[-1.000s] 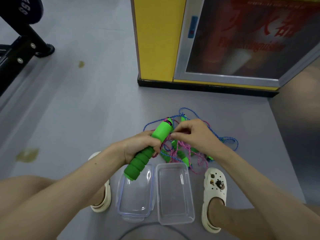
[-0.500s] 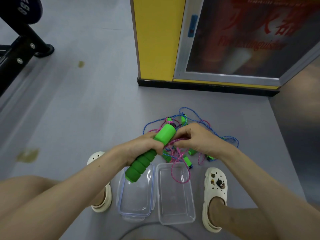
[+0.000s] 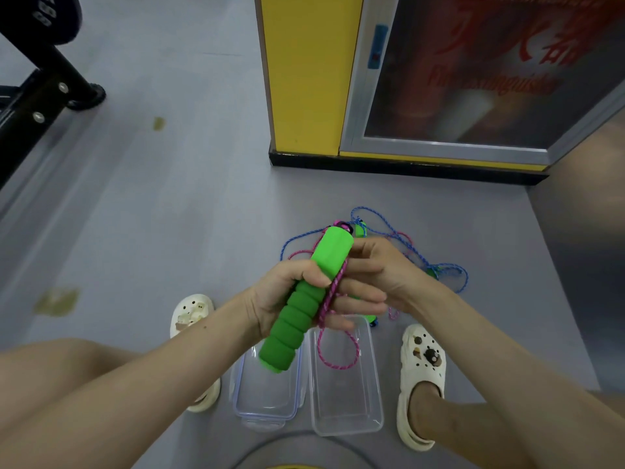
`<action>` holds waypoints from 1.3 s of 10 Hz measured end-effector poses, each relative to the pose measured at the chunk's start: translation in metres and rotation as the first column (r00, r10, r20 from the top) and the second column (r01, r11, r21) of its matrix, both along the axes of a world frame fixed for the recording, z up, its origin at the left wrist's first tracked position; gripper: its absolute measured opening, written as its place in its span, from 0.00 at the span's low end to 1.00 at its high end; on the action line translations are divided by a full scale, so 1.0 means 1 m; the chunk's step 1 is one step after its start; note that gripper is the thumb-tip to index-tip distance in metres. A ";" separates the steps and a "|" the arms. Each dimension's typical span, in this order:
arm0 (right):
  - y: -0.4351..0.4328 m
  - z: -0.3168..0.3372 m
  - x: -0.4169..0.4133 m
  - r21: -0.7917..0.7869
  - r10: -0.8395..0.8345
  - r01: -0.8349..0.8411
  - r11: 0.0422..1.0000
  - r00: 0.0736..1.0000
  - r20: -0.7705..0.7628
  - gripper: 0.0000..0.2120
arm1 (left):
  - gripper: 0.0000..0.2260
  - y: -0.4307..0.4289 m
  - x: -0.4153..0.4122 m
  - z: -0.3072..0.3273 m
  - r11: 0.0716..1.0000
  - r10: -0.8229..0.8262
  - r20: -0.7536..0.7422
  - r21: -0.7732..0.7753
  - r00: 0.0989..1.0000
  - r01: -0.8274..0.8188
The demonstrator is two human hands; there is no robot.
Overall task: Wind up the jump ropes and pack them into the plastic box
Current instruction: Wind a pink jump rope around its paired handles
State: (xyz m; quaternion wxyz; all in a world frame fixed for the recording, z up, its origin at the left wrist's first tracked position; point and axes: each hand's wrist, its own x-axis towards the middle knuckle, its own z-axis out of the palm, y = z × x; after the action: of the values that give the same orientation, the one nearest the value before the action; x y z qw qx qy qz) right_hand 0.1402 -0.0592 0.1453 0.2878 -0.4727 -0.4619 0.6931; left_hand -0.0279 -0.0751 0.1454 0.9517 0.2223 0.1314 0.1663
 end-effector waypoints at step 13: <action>-0.001 -0.009 0.002 0.336 -0.023 -0.124 0.934 0.917 0.399 0.03 | 0.16 0.011 -0.012 0.001 0.952 0.152 -0.691 0.295 0.707 0.084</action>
State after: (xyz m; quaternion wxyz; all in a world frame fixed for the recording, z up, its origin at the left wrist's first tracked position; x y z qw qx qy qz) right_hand 0.1424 -0.0605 0.1365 0.2504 -0.5312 -0.6401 0.4954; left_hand -0.0398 -0.0640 0.1460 0.7793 0.4101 0.4621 0.1044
